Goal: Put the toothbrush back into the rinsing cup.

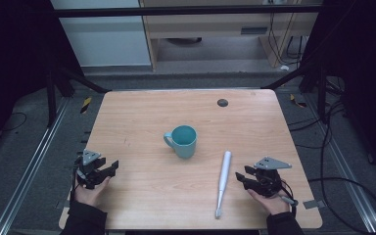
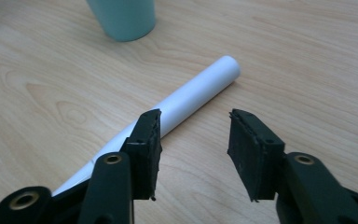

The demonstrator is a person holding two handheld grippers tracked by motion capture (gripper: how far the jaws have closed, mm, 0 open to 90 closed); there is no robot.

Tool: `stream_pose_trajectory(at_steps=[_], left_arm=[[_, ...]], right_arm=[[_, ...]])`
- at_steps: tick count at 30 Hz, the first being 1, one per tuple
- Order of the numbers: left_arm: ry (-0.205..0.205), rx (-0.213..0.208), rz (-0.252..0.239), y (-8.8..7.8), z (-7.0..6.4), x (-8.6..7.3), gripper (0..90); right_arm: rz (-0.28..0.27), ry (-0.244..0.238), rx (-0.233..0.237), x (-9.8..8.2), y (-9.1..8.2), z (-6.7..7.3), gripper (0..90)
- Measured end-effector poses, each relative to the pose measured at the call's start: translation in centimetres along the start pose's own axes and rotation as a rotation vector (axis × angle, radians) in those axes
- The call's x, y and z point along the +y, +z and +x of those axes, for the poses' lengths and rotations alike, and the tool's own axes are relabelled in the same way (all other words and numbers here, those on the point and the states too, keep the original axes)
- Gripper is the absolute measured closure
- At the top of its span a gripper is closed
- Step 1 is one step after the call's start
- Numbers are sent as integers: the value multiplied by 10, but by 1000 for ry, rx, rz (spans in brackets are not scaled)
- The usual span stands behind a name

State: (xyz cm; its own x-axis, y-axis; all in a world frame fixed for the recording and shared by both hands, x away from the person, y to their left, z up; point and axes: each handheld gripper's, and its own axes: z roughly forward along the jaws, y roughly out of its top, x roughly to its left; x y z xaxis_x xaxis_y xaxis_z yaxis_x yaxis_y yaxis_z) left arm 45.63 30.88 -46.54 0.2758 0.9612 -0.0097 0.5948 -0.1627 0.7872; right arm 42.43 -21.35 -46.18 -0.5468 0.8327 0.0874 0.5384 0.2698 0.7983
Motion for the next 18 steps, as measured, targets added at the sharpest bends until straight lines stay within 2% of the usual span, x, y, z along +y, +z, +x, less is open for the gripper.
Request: stream_pose_trajectory(at_steps=[10, 18], left_arm=[[5, -5, 5, 0, -2, 1, 490], [14, -5, 8, 0, -3, 0, 492]], right_arm=[[71, -62, 119, -1, 9, 15, 674], [123, -89, 167, -5, 14, 26, 757]])
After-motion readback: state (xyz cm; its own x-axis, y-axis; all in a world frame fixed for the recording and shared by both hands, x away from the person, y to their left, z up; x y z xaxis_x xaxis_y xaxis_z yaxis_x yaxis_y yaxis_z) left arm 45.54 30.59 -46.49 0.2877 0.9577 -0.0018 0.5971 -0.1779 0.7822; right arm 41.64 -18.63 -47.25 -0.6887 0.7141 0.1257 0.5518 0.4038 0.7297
